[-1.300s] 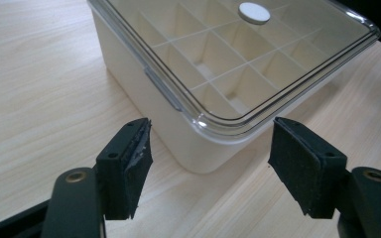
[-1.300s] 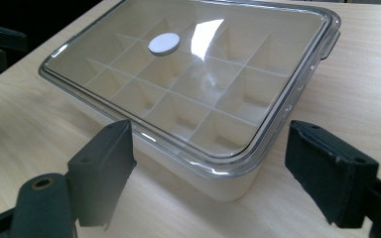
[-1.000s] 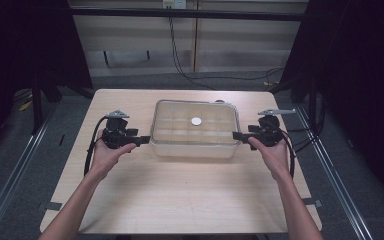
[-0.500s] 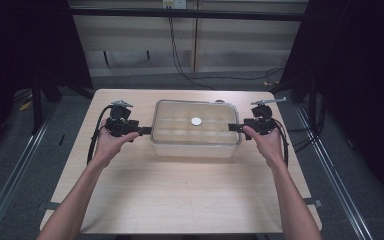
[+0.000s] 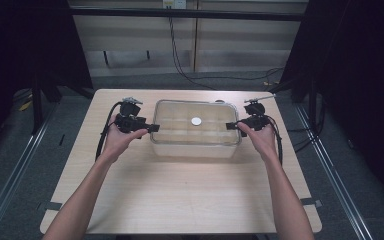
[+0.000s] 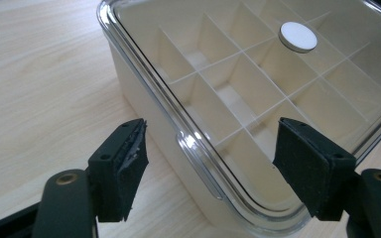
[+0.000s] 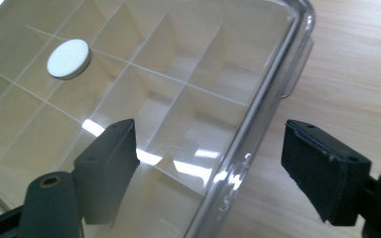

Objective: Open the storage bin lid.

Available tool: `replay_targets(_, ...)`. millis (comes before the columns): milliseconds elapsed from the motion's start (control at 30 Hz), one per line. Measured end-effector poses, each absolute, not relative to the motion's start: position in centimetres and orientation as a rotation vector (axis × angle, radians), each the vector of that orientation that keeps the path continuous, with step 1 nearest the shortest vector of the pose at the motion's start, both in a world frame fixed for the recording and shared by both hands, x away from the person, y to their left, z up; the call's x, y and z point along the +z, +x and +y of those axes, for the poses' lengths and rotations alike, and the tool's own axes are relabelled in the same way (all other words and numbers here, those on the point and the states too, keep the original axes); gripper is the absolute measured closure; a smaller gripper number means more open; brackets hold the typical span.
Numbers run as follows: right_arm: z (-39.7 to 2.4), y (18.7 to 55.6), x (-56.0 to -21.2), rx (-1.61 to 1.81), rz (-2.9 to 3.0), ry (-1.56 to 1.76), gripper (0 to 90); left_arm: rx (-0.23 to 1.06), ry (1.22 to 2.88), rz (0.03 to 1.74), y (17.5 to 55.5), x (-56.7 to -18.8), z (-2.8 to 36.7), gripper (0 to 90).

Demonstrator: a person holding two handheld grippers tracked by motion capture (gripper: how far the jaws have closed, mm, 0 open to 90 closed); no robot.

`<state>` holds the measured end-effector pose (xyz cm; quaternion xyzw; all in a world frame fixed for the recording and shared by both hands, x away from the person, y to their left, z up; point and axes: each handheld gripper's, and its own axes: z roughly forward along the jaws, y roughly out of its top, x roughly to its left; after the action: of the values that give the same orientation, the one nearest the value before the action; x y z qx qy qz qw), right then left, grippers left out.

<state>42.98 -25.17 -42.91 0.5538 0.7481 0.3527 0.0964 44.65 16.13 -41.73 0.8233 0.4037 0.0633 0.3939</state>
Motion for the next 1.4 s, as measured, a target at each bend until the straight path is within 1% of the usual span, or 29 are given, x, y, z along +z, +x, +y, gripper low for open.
replay_targets(100, -24.9, 43.3, -43.2, 1.068, 2.242, 1.641, 21.4, 0.157, 2.115, 1.023, 45.1, -42.1, 15.5, 28.0)
replay_targets(233, -24.6, 43.6, -43.4, 1.062, 2.237, 1.647, 17.0, 0.133, 2.120, 1.034, 45.3, -42.5, 15.1, 27.4)
replay_targets(367, -24.3, 43.9, -43.9, 1.055, 2.254, 1.677, 16.6, 0.124, 2.122, 1.047, 45.4, -43.0, 14.6, 26.9)
replay_targets(433, -24.0, 44.0, -44.1, 1.064, 2.266, 1.680, 12.6, 0.115, 2.148, 1.030, 45.5, -43.2, 14.4, 26.5)
replay_targets(500, -23.8, 44.2, -44.3, 1.064, 2.275, 1.675, 10.2, 0.116, 2.139, 1.034, 45.5, -43.2, 14.3, 25.6)
replay_targets(833, -23.7, 44.5, -44.7, 1.092, 2.269, 1.686, 7.8, 0.108, 2.145, 1.030, 46.2, -43.4, 14.1, 22.6)
replay_targets(967, -23.4, 44.4, -44.5, 1.079, 2.253, 1.660, 7.9, 0.130, 2.133, 1.060, 46.0, -43.5, 13.5, 16.1)
replay_targets(1000, -23.3, 44.4, -44.4, 1.078, 2.255, 1.659, 7.9, 0.119, 2.148, 1.043, 46.2, -43.5, 13.6, 15.7)
replay_targets(1100, -23.3, 44.4, -44.4, 1.078, 2.254, 1.659, 8.0, 0.113, 2.139, 1.049, 46.3, -43.6, 13.7, 15.7)
replay_targets(1167, -23.2, 44.3, -44.5, 1.087, 2.243, 1.649, 7.9, 0.084, 2.123, 1.049, 46.6, -43.8, 13.9, 16.8)
replay_targets(1400, -23.2, 44.3, -44.6, 1.089, 2.235, 1.666, 7.4, 0.050, 2.112, 1.057, 46.9, -44.0, 13.7, 16.0)
